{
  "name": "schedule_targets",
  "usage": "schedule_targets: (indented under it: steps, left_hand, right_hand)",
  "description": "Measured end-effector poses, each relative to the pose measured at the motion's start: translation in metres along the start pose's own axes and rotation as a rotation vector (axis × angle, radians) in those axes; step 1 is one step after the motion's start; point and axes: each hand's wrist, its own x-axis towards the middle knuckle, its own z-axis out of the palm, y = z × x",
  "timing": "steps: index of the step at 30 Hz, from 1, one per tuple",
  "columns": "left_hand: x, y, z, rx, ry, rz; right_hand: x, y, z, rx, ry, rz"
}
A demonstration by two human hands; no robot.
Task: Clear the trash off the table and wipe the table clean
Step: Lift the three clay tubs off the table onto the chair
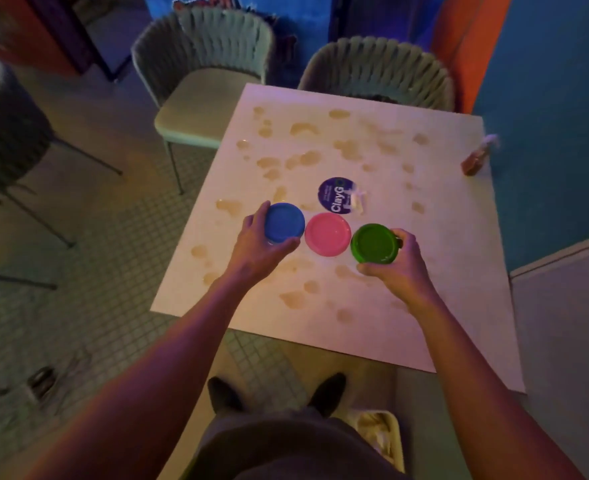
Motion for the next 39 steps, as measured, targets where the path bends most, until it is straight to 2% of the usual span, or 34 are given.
schedule_targets:
  steps: [12, 20, 27, 39]
  left_hand:
    - [-0.019, -0.150, -0.150, -0.051, 0.112, -0.143]
    - [-0.012, -0.221, -0.229, -0.024, 0.153, -0.223]
    - [0.014, -0.258, -0.278, 0.056, 0.141, -0.252]
    - [0.116, -0.302, -0.357, 0.095, 0.143, -0.294]
  right_hand:
    - [-0.039, -0.083, 0.191, -0.029, -0.172, -0.047]
    - [-0.050, -0.124, 0.295, -0.015, -0.202, -0.038]
    - [-0.033, -0.156, 0.353, -0.057, -0.218, -0.096]
    - [0.044, -0.225, 0.446, -0.009, -0.218, -0.152]
